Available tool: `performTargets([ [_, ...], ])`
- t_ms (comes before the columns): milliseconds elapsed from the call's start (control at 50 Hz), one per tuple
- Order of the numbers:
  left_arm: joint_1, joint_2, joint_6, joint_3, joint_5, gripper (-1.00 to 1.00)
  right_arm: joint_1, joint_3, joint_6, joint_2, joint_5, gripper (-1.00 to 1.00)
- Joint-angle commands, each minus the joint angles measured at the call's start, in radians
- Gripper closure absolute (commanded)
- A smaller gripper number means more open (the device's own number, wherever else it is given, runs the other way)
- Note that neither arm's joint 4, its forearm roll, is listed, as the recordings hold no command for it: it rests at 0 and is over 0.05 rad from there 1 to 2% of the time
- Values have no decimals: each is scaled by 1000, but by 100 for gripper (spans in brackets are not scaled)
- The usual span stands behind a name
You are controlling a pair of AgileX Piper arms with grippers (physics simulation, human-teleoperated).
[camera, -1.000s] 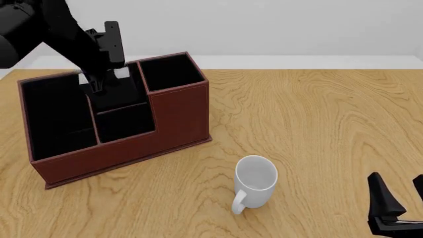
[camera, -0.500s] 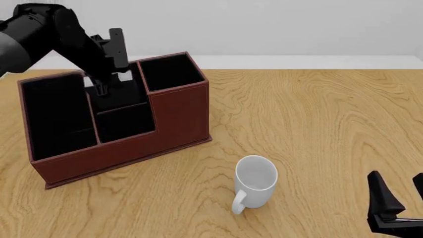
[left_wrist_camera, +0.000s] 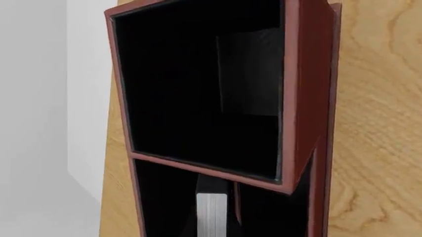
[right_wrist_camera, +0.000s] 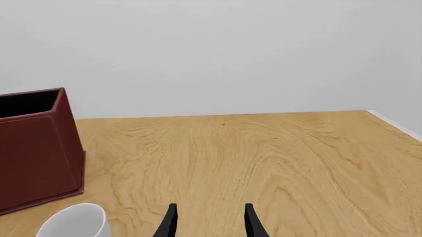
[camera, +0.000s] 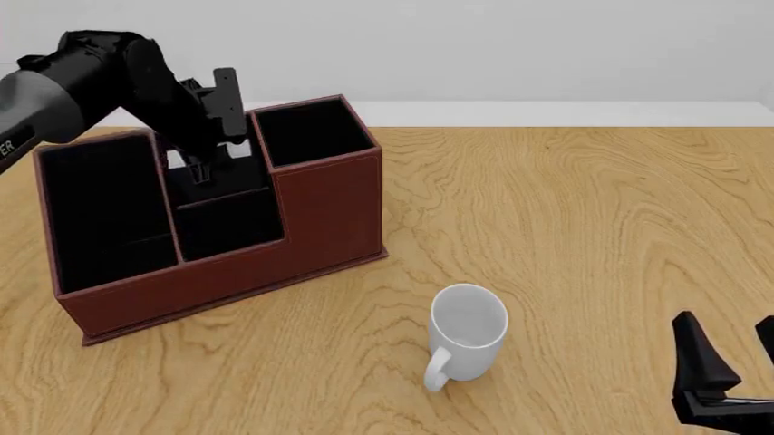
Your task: Pick up the book and place it in the front compartment of the caddy.
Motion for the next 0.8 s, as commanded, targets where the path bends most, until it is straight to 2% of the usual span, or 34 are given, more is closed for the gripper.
performTargets([
  [20,-8,26,5,-4,-37,100,-6,0,-1,0,1,-100],
  [180,-5,46,-7,-10,-39,100,-7,0,-4,13,-9,-100],
  [220,14,46,21,6,-71,100,-5,0,-4,16,-12,-100],
  [240,19,56,11,-13,-61,100,-4,0,-4,17,-14,-100],
  [260,20,54,14,-8,-59,-100,-3,0,-5,22,-18,-100],
  [520,50,39,46,-14,-53,-100,3,0,-7,2,2,-100],
  [800,43,-12,34,-40,-15,-100,6,0,-8,1,5,-100],
])
